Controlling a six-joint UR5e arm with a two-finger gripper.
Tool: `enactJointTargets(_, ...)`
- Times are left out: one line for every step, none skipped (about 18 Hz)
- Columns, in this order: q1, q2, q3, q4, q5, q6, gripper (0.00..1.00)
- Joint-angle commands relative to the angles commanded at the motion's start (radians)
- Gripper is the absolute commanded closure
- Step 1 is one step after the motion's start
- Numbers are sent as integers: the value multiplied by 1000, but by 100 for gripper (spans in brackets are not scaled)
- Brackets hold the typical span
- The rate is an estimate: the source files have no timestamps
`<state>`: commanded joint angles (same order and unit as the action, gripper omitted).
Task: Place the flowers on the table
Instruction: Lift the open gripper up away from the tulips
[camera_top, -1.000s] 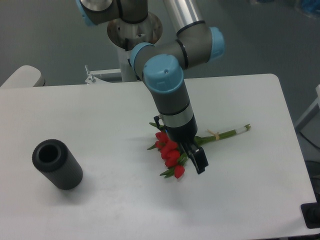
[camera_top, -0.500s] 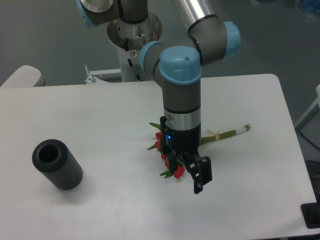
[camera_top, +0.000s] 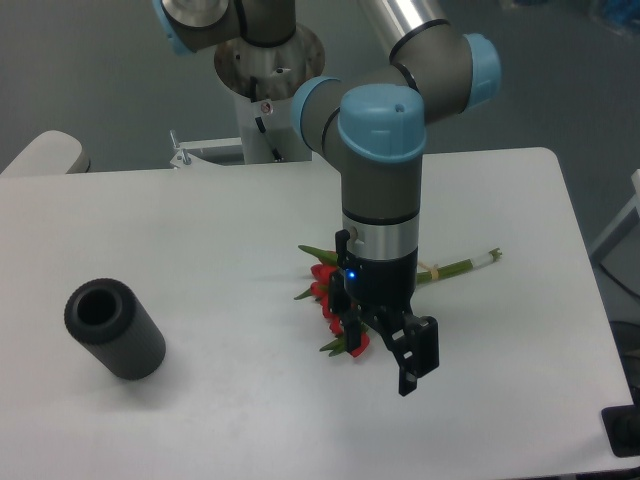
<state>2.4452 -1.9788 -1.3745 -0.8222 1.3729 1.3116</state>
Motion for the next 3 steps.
enactJointTargets(0,0,0,0,0,0,0)
enactJointTargets(0,0,0,0,0,0,0)
enactJointTargets(0,0,0,0,0,0,0)
